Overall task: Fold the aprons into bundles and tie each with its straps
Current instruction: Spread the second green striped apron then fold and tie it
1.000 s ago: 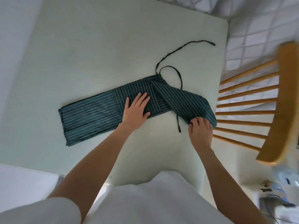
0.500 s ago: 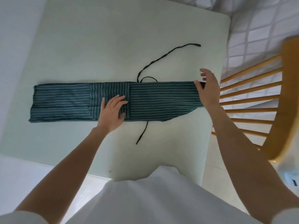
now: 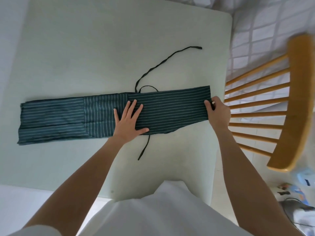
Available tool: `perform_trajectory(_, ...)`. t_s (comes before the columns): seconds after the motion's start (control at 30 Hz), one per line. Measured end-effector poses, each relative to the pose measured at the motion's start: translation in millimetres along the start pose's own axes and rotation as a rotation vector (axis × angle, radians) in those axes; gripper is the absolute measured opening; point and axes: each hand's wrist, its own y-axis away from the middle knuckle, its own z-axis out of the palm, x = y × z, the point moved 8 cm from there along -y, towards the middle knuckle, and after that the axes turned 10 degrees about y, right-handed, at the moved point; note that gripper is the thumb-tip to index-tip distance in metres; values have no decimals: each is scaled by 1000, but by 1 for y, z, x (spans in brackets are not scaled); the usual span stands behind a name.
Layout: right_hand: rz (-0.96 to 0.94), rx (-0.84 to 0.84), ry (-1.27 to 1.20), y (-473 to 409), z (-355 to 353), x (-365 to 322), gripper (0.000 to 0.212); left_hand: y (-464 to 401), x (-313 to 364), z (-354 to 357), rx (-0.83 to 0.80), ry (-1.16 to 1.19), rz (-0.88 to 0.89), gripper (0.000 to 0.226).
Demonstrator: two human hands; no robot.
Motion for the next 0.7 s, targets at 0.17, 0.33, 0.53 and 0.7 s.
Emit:
perform_trajectory(0.17, -25, -27, 223, 1, 15, -3, 32, 0, 2, -2, 54, 38, 34, 90)
perform_trajectory(0.33, -109, 226, 127, 33, -7, -31, 33, 20, -13, -32, 272, 436, 102, 54)
perform_trajectory(0.53, -567, 104, -117, 95, 17, -159, 24, 77, -95, -60, 556, 567, -276, 34)
perform_trajectory(0.7, -920, -102, -21, 147, 66, -279, 30, 148, -167, -78, 802, 570, -642, 30)
